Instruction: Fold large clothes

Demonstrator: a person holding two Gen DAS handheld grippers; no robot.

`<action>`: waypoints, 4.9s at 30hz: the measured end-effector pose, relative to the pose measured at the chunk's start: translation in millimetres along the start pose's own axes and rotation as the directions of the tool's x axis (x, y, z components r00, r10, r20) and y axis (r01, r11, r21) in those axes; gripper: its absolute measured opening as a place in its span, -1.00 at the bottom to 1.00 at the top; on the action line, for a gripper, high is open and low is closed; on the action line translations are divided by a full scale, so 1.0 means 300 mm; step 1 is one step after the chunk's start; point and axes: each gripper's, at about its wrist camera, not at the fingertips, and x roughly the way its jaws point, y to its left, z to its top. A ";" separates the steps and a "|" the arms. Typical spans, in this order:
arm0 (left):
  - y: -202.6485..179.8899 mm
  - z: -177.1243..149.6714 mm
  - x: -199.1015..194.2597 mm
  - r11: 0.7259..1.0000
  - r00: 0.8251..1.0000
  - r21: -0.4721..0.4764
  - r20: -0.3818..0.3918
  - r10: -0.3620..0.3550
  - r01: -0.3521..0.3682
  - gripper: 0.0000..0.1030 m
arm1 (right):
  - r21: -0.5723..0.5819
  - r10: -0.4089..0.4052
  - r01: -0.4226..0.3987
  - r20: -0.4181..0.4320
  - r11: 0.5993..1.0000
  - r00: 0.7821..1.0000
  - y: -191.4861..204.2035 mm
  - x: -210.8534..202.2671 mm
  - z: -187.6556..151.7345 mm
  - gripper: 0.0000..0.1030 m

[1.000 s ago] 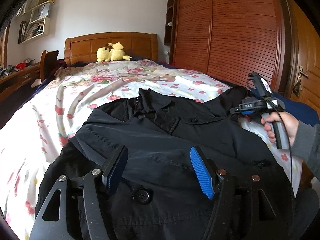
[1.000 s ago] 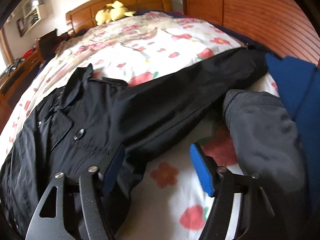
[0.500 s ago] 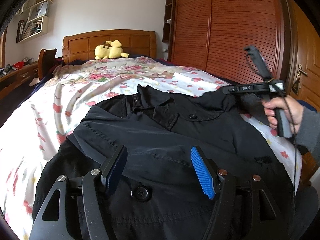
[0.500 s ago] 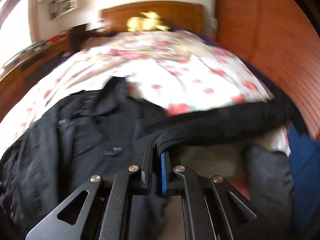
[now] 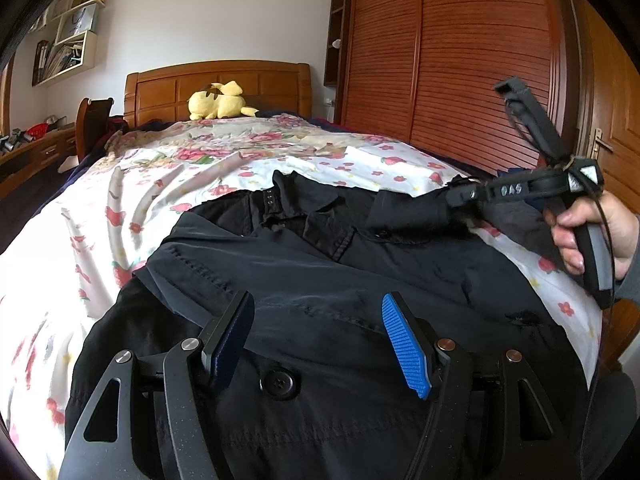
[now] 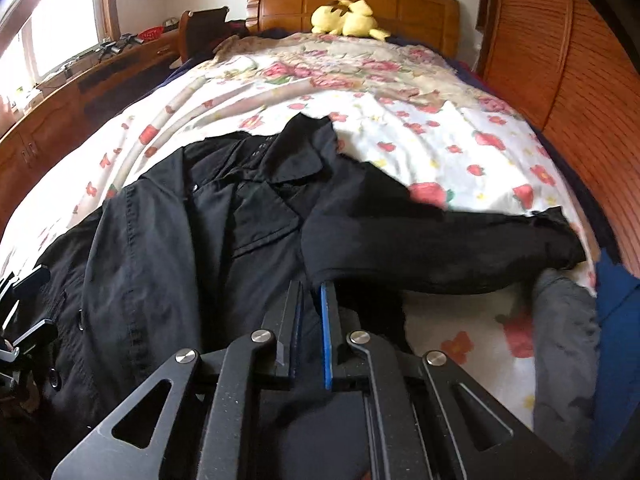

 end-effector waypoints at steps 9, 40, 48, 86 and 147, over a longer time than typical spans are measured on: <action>-0.002 -0.002 -0.002 1.000 1.000 0.013 -0.002 -0.007 0.007 0.33 | 0.156 -0.098 0.085 0.076 0.984 0.992 -0.158 -0.022 0.076 0.39; -0.002 -0.025 -0.061 0.999 1.000 0.031 -0.003 -0.004 0.004 0.34 | 0.184 -0.046 0.027 0.102 0.983 0.994 -0.152 0.044 0.119 -0.79; 0.009 -0.022 -0.115 0.999 1.000 0.022 0.016 0.025 -0.025 0.34 | -0.077 0.152 -0.145 0.094 0.986 0.984 0.242 -0.113 0.016 -0.79; 0.037 -0.068 -0.233 0.997 0.997 0.045 0.040 0.061 -0.063 0.34 | 0.118 -0.054 0.050 0.033 0.992 0.998 0.051 -0.027 -0.089 0.07; -0.023 -0.171 -0.360 0.968 0.961 0.009 -0.118 0.251 -0.252 0.34 | -0.139 0.168 -0.156 0.079 0.978 0.983 0.339 -0.202 -0.513 0.09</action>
